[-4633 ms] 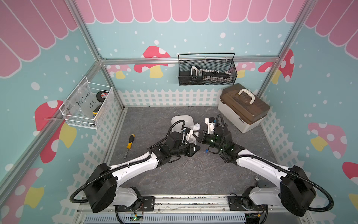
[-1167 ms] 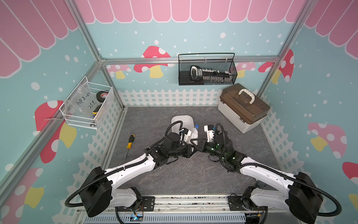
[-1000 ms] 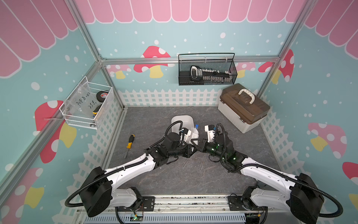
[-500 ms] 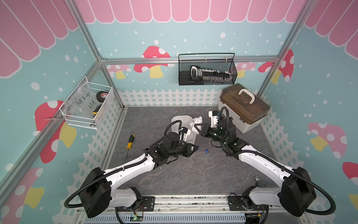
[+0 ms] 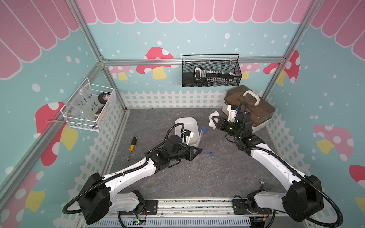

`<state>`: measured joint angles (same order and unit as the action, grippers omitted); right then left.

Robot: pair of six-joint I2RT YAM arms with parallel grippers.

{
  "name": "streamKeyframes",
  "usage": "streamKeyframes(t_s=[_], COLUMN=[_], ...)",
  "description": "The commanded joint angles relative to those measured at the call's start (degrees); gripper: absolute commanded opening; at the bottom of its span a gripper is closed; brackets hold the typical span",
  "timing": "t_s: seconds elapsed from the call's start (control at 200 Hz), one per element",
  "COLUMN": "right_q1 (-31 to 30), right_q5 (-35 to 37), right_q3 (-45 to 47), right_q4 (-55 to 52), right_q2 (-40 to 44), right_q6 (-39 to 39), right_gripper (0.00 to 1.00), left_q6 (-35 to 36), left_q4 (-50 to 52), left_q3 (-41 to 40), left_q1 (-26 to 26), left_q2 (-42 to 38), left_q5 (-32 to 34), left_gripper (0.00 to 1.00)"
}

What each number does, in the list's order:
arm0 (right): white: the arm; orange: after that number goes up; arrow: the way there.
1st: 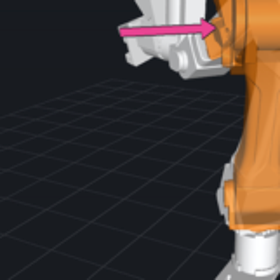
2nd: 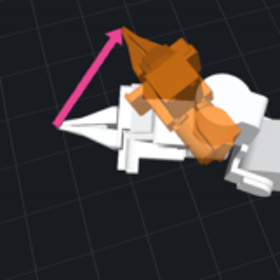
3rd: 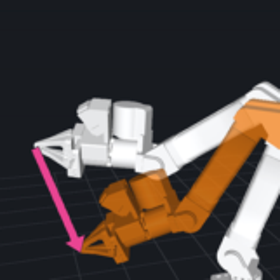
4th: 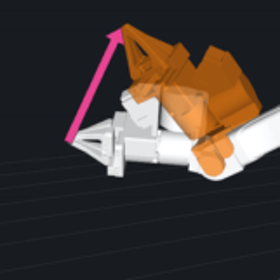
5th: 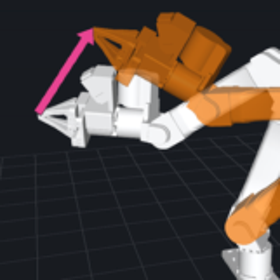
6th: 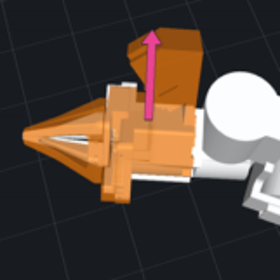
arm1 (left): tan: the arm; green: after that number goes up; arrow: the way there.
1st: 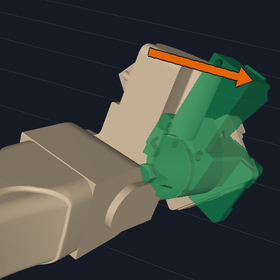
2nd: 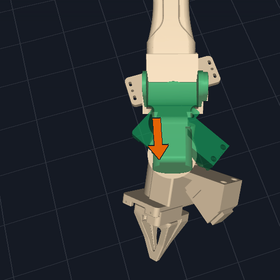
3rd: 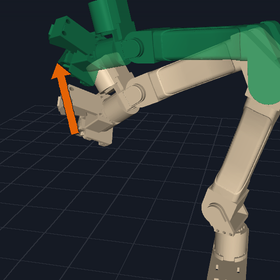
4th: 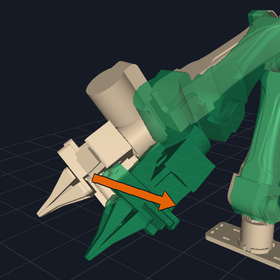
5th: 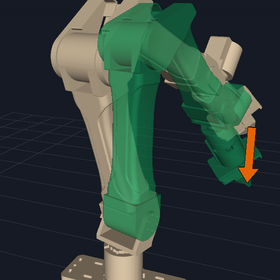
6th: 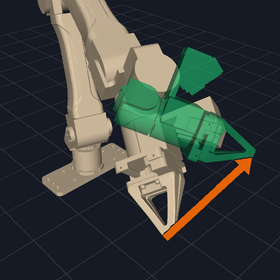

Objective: Wipe the exteriors of test tubes
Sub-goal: Wipe the dirt from the test tube, then place the test tube in the storage box.

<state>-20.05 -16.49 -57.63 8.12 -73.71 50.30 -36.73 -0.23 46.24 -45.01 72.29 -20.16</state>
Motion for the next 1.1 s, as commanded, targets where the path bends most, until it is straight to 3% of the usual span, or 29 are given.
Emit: streamKeyframes(t_s=[0.0,0.295,0.62,0.821,1.011,1.096], right_q1=[1.0,1.7,1.8,1.8,1.8,1.8], right_q5=[-1.0,0.6,4.4,6.2,5.8,5.7], right_q3=[-1.8,9.0,25.2,28.6,28.1,27.7], right_q4=[-1.0,-4.0,-14.2,-19.1,-20.8,-20.9], right_q2=[1.4,10.5,29.8,38.1,39.3,39.2], right_q6=[-1.4,-0.3,3.0,5.4,5.7,5.4], right_gripper=[0.2,0.2,0.2,0.2,0.2,0.2], left_q6=[-0.2,-0.4,1.1,1.1,0.2,-1.6], left_q4=[-0.1,-0.7,3.0,2.2,4.6,5.3], left_q3=[-0.9,0.1,4.5,9.2,17.6,22.0], left_q1=[0.2,0.6,5.8,10.6,12.9,13.7], left_q2=[-1.2,-0.4,4.7,12.4,22.5,28.0], left_q5=[0.3,0.6,4.2,7.1,9.7,7.6], left_gripper=[0.13,0.14,0.14,0.14,0.15,0.16])
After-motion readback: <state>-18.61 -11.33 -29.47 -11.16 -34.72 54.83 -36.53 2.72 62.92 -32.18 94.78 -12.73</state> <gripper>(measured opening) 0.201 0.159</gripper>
